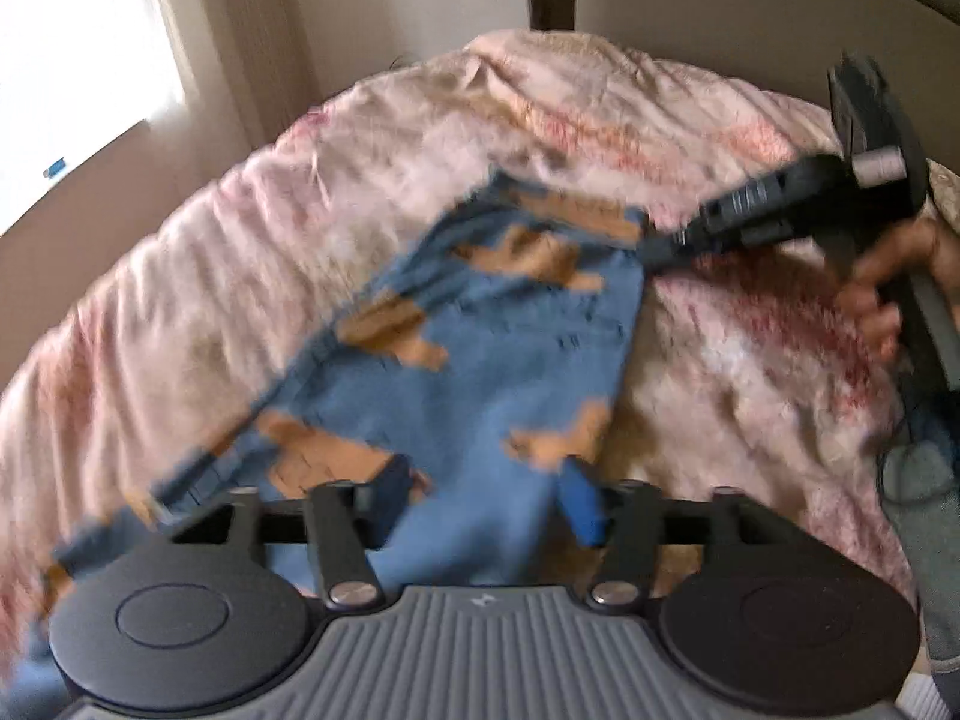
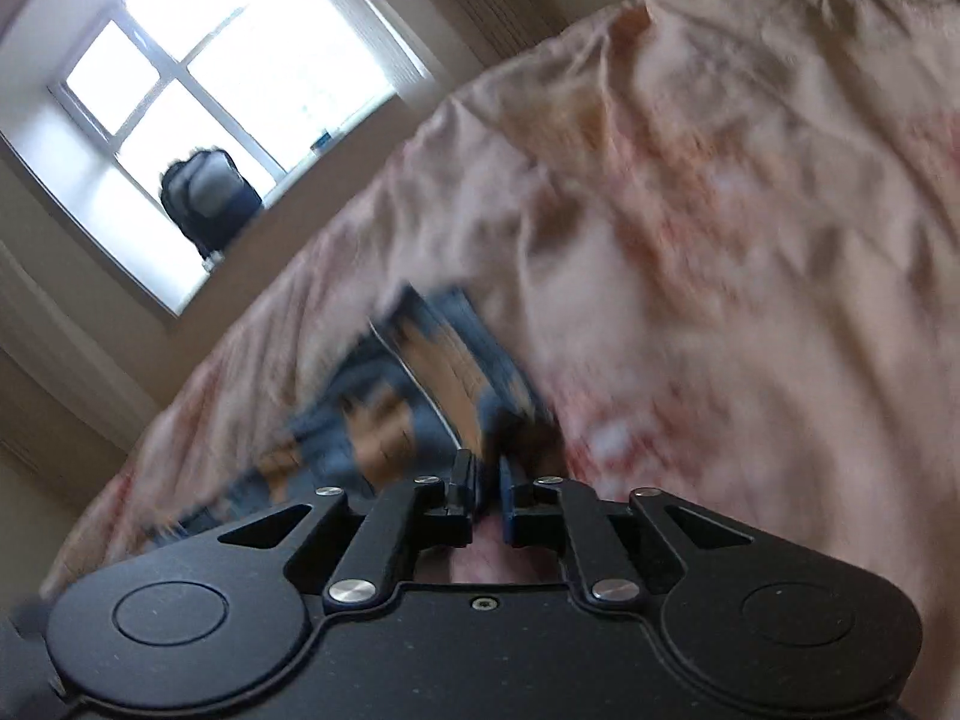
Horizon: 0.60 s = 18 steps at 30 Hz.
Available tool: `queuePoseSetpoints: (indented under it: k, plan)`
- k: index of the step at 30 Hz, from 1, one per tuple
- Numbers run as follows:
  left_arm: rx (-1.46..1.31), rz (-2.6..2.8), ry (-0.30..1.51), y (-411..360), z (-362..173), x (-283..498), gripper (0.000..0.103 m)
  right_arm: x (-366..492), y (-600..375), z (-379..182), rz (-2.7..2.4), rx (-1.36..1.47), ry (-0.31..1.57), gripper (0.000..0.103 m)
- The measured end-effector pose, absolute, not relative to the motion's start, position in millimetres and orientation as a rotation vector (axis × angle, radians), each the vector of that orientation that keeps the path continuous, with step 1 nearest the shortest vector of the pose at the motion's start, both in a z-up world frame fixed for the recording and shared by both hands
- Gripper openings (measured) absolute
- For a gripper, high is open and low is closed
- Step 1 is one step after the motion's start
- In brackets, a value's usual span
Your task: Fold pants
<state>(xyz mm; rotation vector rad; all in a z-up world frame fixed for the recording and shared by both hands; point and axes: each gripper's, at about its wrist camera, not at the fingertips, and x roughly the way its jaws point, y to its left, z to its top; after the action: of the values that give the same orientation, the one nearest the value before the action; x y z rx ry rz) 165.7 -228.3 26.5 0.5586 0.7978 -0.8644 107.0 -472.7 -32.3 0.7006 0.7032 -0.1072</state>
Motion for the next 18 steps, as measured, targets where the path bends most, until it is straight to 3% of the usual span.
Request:
queuePoseSetpoints:
  k: [2, 5, 9, 11, 16, 18]
  plan:
    - [0.634, -0.870, 0.817, -240.8, 42.4, 182.2, 0.072, 105.5, -469.0, -37.1, -0.084, 0.695, 0.701, 0.030]
    - [0.687, -0.858, 0.827, -271.6, 63.1, 212.5, 0.073, 105.2, -465.7, -36.2, -0.054, 0.680, 0.681, 0.045]
    - [0.622, -0.925, 0.758, -321.4, 61.8, 251.5, 0.070, 103.6, -459.8, -34.2, -0.052, 0.609, 0.664, 0.048]
    - [0.601, -0.949, 0.734, -343.9, 46.9, 266.9, 0.064, 104.1, -458.2, -34.5, -0.061, 0.584, 0.656, 0.048]
    - [0.573, -0.984, 0.788, -380.6, 15.0, 290.0, 0.064, 106.5, -465.1, -38.9, -0.067, 0.596, 0.636, 0.048]
    - [0.589, -0.996, 0.782, -387.8, 9.6, 293.5, 0.059, 106.2, -469.2, -40.2, -0.063, 0.610, 0.624, 0.047]
